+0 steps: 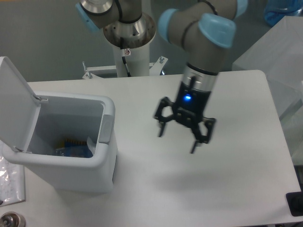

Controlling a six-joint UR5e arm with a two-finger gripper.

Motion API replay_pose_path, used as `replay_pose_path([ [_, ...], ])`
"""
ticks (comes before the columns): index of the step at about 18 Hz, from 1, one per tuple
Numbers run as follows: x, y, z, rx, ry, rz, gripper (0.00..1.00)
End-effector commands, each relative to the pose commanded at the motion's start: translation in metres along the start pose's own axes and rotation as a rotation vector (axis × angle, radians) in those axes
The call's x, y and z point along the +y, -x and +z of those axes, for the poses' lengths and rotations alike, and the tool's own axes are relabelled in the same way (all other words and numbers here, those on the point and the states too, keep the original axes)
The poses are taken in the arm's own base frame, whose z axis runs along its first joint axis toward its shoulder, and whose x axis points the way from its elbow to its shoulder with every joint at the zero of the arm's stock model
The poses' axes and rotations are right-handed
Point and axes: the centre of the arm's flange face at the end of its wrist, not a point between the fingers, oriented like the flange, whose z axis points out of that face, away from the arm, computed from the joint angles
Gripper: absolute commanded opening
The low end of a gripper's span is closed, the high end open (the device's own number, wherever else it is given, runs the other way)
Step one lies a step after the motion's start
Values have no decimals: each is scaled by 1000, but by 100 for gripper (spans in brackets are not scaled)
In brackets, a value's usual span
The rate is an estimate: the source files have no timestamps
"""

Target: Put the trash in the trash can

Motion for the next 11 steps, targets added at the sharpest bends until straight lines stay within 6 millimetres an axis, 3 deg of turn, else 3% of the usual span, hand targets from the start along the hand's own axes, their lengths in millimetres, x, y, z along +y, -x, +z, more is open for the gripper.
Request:
replay_pose_path([
  [6, 51, 23, 28, 0, 221, 30, 100],
  [11, 63, 49, 39, -6, 312, 77, 100],
])
